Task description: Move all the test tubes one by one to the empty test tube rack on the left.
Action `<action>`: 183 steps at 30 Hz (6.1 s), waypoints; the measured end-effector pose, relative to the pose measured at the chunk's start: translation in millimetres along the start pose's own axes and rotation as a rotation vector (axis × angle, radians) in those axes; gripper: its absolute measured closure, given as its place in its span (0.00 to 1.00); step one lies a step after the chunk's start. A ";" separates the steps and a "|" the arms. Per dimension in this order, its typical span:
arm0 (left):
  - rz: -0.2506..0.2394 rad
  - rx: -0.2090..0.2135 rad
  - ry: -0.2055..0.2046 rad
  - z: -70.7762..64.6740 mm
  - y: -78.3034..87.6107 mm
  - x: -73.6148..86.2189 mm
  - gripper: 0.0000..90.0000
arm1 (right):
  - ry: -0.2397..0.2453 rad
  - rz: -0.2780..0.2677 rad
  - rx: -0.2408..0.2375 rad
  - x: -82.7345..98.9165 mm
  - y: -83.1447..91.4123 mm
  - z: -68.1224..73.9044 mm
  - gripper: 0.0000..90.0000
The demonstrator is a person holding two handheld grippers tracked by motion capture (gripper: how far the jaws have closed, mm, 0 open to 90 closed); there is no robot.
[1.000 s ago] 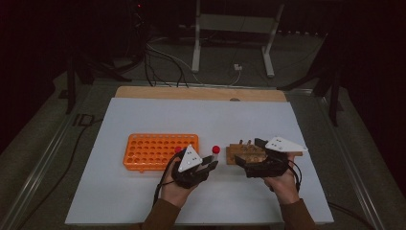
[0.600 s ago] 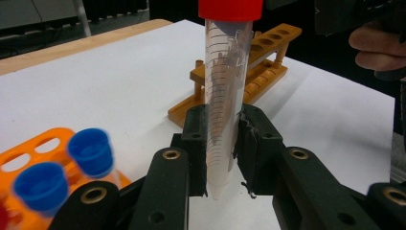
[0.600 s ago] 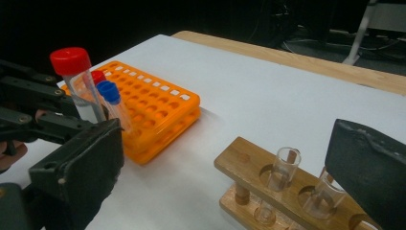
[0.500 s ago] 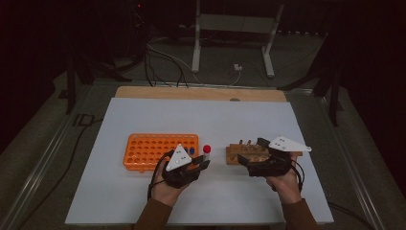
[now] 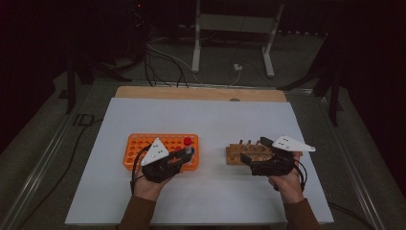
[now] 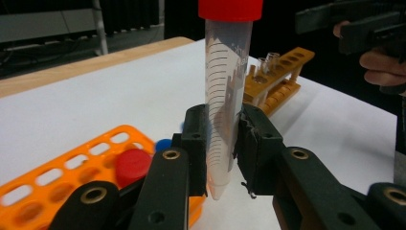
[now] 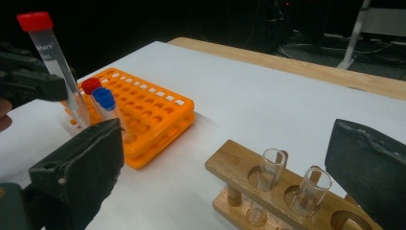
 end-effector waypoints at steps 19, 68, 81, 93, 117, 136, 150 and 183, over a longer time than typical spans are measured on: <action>0.017 -0.127 -0.033 34.7 22.5 18.8 0.82 | -0.004 -0.009 0.001 -1.7 3.1 -2.2 0.00; 0.136 -0.208 0.016 58.7 16.8 55.0 0.46 | 0.020 -0.010 0.072 -1.8 8.3 -21.3 0.00; 0.068 -0.287 0.064 67.5 22.7 42.7 0.04 | 0.023 0.023 0.171 12.5 9.7 -52.8 0.17; 0.041 -0.248 0.075 64.2 23.3 38.9 0.08 | 0.042 0.077 0.165 35.6 -6.2 -56.4 0.64; 0.045 -0.240 0.093 62.4 21.4 40.4 0.04 | 0.066 0.073 0.168 47.7 -18.5 -48.5 0.82; 0.039 -0.238 0.092 62.0 21.8 38.6 0.04 | 0.033 0.022 0.184 33.8 -9.8 -52.3 0.84; 0.009 -0.265 0.068 60.7 24.9 28.6 0.00 | 0.045 -0.049 0.175 3.8 5.9 -42.3 0.84; 0.005 -0.048 -0.063 -47.4 -46.1 -20.5 0.04 | 0.071 -0.024 0.016 -9.5 4.1 11.3 0.84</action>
Point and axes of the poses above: each handheld gripper's, and its own axes: y roughly backward along the jaws, x roughly out of its underside, z roughly to its left, the point moved 10 cm from there along -y, roughly forward along the jaws, and after that the axes turned 8 degrees about -z, right-handed, at the moved point
